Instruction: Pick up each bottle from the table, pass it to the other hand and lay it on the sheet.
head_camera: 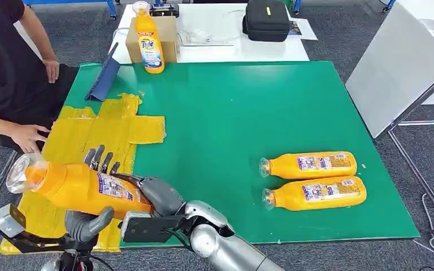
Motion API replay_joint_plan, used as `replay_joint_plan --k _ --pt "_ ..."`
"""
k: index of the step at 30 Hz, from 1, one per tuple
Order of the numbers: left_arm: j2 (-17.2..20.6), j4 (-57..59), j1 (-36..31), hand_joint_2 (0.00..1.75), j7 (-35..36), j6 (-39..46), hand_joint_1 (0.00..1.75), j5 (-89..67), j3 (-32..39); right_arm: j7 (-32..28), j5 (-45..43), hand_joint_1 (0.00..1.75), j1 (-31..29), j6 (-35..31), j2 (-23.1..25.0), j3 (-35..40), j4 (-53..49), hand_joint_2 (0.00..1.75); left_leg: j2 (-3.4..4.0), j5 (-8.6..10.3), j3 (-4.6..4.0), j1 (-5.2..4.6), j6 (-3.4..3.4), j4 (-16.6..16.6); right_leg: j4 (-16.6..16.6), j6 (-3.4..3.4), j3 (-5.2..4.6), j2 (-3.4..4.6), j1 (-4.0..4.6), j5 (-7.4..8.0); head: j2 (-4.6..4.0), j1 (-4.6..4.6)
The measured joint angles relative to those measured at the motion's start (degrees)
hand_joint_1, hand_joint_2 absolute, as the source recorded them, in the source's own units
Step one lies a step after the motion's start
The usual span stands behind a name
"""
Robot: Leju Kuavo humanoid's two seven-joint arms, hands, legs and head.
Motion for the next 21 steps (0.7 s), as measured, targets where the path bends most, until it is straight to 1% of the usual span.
replay_joint_plan --k 1,21 --pt "0.1 0.0 0.2 1.75 0.0 -0.1 1.75 0.1 0.1 0.0 0.0 1.75 0.0 0.0 0.0 0.1 0.2 1.75 0.0 0.0 0.0 0.0 0.0 0.0 0.0 0.0 0.0 0.0 0.0 0.0 0.0 0.0" --pt "0.2 0.0 0.8 1.75 1.1 -0.6 1.75 0.3 1.9 0.5 0.0 1.75 -1.2 -0.2 0.7 1.5 2.7 1.75 0.0 0.0 -0.03 0.0 0.0 0.0 0.0 0.0 -0.06 0.0 0.0 0.0 0.0 0.0"
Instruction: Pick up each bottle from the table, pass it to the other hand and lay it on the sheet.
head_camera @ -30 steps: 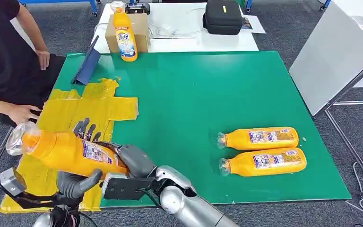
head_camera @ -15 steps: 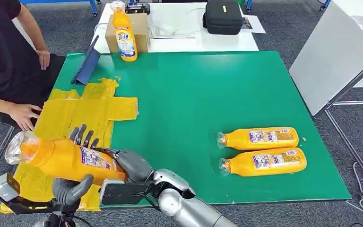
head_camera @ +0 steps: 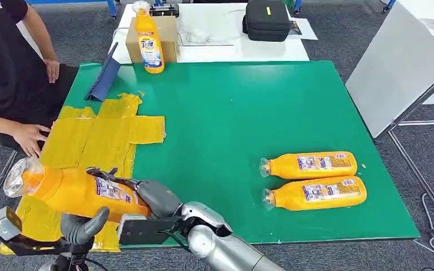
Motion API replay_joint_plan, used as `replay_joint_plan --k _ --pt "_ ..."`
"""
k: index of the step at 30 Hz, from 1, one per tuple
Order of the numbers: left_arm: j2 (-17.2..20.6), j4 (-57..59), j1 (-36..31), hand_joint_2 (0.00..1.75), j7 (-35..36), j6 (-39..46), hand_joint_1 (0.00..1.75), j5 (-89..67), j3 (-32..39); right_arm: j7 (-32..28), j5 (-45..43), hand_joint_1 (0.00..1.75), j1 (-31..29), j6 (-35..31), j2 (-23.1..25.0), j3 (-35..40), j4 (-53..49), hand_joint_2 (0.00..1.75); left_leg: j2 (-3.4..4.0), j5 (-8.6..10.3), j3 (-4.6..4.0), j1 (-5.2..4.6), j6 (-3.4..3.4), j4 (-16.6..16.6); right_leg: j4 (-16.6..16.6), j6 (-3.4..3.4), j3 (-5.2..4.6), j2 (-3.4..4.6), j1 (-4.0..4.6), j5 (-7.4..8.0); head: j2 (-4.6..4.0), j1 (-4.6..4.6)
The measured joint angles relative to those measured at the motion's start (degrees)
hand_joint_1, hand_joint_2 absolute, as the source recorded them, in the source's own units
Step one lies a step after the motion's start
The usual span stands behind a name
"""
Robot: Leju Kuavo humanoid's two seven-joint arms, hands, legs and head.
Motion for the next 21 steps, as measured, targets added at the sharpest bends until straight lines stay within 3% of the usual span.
replay_joint_plan --k 4,5,6,10,13,17,21 --pt "0.0 0.0 -0.1 1.75 0.0 0.0 1.75 -0.2 0.0 0.1 -0.2 1.75 -0.2 0.0 0.0 0.0 0.1 1.75 0.01 0.0 0.0 0.0 0.0 0.0 0.0 0.0 -0.02 0.0 0.0 0.0 0.0 0.0" --pt "0.0 0.0 -0.1 1.75 0.0 0.0 1.75 -0.2 0.0 0.1 -0.2 0.59 -0.2 0.0 -0.1 0.0 0.2 1.75 0.01 0.0 0.0 0.0 0.0 0.0 0.0 0.0 -0.01 0.0 0.0 0.0 0.0 0.0" --pt "0.0 0.0 -0.1 1.75 -0.1 0.1 1.75 -0.4 0.0 0.1 -0.2 0.0 -0.2 -0.1 -0.1 0.0 0.2 1.75 0.01 0.0 0.0 0.0 0.0 0.0 0.0 0.0 -0.01 0.0 0.0 0.0 0.0 0.0" --pt "-0.2 -0.6 0.0 1.75 -5.8 2.5 1.75 -10.3 0.1 3.2 4.8 0.0 -0.8 -5.7 -0.7 0.0 0.2 1.75 0.0 0.0 -0.01 0.0 0.0 0.0 0.0 0.0 -0.01 0.0 0.0 0.0 0.0 0.02" --pt "-0.6 -3.2 0.1 1.75 -12.8 10.1 1.75 -26.2 0.2 6.9 10.8 0.0 -1.5 -9.2 -2.6 -1.5 -1.8 1.75 -0.05 0.02 -0.01 0.0 0.01 0.0 0.0 0.01 0.01 -0.02 -0.01 0.01 0.0 0.02" --pt "-0.8 -6.4 -0.1 1.75 -18.2 27.1 1.75 -50.7 1.4 8.1 11.3 0.0 -1.6 -6.7 -7.2 -8.8 -8.6 1.75 -0.04 0.04 -0.01 -0.05 0.05 0.0 0.0 0.04 0.05 -0.01 -0.06 0.05 0.0 0.0" --pt "-1.0 -7.5 -0.4 1.75 -18.9 29.0 1.75 -52.6 2.4 8.0 11.6 0.0 -1.5 -5.2 -9.5 -13.2 -13.1 1.75 -0.02 0.04 0.0 -0.05 0.05 0.0 0.0 0.05 0.04 0.0 -0.04 0.06 0.0 0.0"
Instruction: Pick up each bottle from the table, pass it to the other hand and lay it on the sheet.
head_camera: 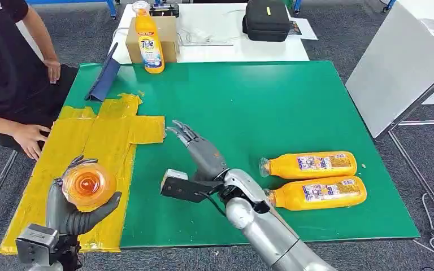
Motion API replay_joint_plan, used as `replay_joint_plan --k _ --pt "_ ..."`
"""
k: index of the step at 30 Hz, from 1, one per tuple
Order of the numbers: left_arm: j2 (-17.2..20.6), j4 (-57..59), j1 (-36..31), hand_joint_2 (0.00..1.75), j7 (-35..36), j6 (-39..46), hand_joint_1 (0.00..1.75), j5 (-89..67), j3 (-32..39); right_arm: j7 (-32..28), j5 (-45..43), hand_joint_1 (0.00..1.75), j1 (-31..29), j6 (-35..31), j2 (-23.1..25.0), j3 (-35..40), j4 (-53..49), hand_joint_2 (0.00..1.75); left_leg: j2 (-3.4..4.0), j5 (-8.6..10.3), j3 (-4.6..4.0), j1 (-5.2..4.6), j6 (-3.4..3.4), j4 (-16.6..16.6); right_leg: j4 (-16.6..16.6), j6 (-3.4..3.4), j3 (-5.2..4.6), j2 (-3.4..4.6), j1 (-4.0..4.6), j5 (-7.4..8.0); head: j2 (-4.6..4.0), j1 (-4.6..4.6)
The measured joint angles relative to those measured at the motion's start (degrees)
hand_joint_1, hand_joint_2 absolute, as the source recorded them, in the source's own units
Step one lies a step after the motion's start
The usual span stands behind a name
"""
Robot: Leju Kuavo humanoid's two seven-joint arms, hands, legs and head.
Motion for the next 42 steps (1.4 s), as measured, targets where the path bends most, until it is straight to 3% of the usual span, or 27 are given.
replay_joint_plan --k 10,14,19,23,26,31,32,36,42 --pt "-0.5 -0.4 -0.1 1.75 -0.5 1.4 1.75 -1.3 0.1 -0.3 0.5 0.0 0.4 0.2 -1.5 -2.1 -3.2 1.75 0.02 -0.02 -0.01 0.04 -0.02 0.0 0.0 -0.02 -0.05 0.0 0.04 -0.02 0.0 0.0" --pt "-0.5 -0.2 0.2 1.75 -0.5 18.6 1.75 -23.1 0.8 -0.8 -1.2 0.0 0.6 1.0 -4.1 -3.4 -5.6 1.75 -0.03 -0.01 -0.01 0.02 -0.01 0.0 0.0 -0.01 -0.03 -0.01 -0.01 -0.02 0.0 -0.02" --pt "1.1 4.2 1.0 1.75 10.8 33.5 1.75 -54.7 0.8 -2.4 -9.5 0.0 0.6 8.2 -11.8 -7.7 -10.1 1.75 -0.11 -0.01 0.0 -0.14 0.04 0.0 0.0 0.05 0.01 -0.02 -0.2 0.02 0.0 0.0" --pt "5.0 12.9 0.4 1.75 21.9 31.2 1.75 -65.5 0.1 -4.1 -15.4 0.0 0.8 12.1 -17.6 -10.7 -12.9 1.75 -0.05 -0.01 0.03 -0.17 0.05 0.0 0.0 0.06 -0.05 0.0 -0.19 0.03 0.0 -0.02" --pt "9.7 22.9 0.2 1.75 32.6 29.8 1.75 -67.9 -3.7 -7.3 -17.0 0.0 6.7 11.3 -22.1 -14.1 -19.6 1.75 -0.23 -0.04 0.0 -0.13 0.05 0.0 0.0 0.06 0.03 -0.05 -0.13 -0.02 0.0 0.0" --pt "14.0 30.3 -2.4 1.75 33.2 29.2 1.75 -68.2 -6.9 -7.7 -17.0 0.0 12.0 12.5 -28.0 -17.7 -26.4 1.75 -0.34 -0.19 0.14 -0.17 0.0 -0.1 0.0 0.2 0.27 -0.13 -0.19 -0.19 0.0 -0.02" --pt "14.4 31.0 -2.9 1.75 32.3 28.0 0.02 -67.8 -7.2 -7.7 -17.0 0.0 12.3 13.1 -28.8 -18.2 -27.3 1.75 -0.34 -0.19 0.28 -0.17 0.0 -0.1 0.0 0.19 0.41 -0.12 -0.19 -0.19 0.0 -0.07" --pt "15.9 32.6 -4.4 1.75 30.4 25.8 0.0 -66.0 -7.7 -7.7 -16.7 0.0 12.8 14.6 -31.2 -19.0 -28.9 1.75 -0.35 -0.24 0.84 -0.17 0.03 -0.1 -0.1 0.2 0.93 -0.13 -0.18 -0.24 0.0 -0.04" --pt "16.5 33.1 -4.7 1.75 27.0 25.7 0.0 -61.5 -7.7 -7.6 -16.5 0.0 14.1 16.5 -35.5 -19.1 -30.3 1.75 -0.34 -0.34 1.27 -0.16 -0.03 -0.1 -0.1 0.09 0.88 -0.12 -0.17 -0.34 0.0 -0.04"
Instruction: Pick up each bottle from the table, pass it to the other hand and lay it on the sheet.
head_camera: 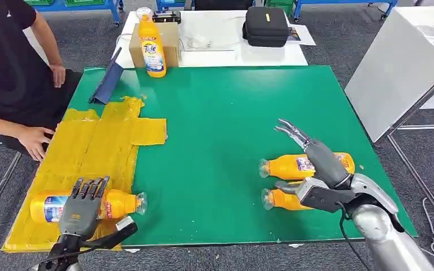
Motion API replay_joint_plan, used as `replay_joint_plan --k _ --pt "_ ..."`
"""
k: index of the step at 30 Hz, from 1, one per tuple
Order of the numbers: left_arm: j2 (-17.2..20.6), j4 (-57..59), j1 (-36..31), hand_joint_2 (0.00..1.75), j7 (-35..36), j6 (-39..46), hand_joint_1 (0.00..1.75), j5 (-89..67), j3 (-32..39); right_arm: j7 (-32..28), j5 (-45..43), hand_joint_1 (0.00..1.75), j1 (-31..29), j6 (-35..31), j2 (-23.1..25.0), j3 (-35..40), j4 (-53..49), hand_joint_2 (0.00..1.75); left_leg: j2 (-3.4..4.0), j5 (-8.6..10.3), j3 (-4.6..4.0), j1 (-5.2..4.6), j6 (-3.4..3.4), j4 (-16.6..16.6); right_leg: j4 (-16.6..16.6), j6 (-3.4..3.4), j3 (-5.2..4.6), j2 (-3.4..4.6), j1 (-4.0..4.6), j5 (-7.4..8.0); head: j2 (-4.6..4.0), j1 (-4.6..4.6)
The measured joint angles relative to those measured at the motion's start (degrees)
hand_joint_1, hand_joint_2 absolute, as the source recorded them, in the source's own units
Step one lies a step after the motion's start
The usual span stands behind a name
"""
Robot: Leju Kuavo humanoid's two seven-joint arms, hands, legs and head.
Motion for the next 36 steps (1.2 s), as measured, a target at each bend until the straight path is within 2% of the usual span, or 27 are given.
replay_joint_plan --k 2,11,22,23,32,36 --pt "0.1 -0.4 0.2 1.75 -1.0 -0.1 0.0 1.2 0.0 0.0 0.0 0.0 0.7 0.3 -1.2 0.0 -0.4 1.75 0.01 0.22 -0.07 0.0 0.15 0.0 0.0 0.06 0.42 0.0 -0.02 0.15 0.0 -0.02" --pt "0.1 -5.8 2.4 1.75 -12.2 -5.9 0.0 17.7 1.1 0.5 1.6 0.0 2.9 1.2 -4.5 0.0 -1.1 1.75 0.02 0.19 -0.43 0.0 0.16 0.0 0.0 0.08 0.09 -0.01 -0.04 0.14 0.0 -0.02" --pt "-0.6 -8.0 4.1 1.75 -14.5 -6.8 0.0 20.8 1.6 0.5 2.9 0.0 2.9 0.7 -4.7 0.0 -0.5 1.75 0.06 0.19 -0.63 0.01 0.15 0.0 0.0 0.07 -0.19 0.01 0.0 0.15 0.0 0.0" --pt "-0.8 -8.1 4.2 0.0 -14.8 -6.8 0.0 21.5 1.7 0.5 3.4 0.0 2.9 0.5 -4.7 0.0 -0.4 1.75 0.07 0.19 -0.68 0.01 0.15 0.0 0.0 0.07 -0.21 0.01 0.0 0.15 0.0 0.02" --pt "-3.8 -10.7 4.1 0.0 -15.9 -5.7 0.0 23.0 4.6 0.5 7.1 0.0 5.3 -1.1 -4.5 0.0 -0.2 1.75 0.07 0.19 -0.87 0.01 0.16 0.0 0.0 0.07 -0.39 0.01 -0.02 0.15 0.0 0.02" --pt "-6.1 -12.5 3.6 0.0 -19.7 -9.6 0.0 34.7 6.8 1.2 9.4 0.0 6.7 -1.4 -4.5 -0.1 -0.2 1.75 0.04 0.19 -0.89 0.01 0.16 0.1 0.0 0.08 -0.42 -0.01 -0.02 0.15 0.0 0.02"
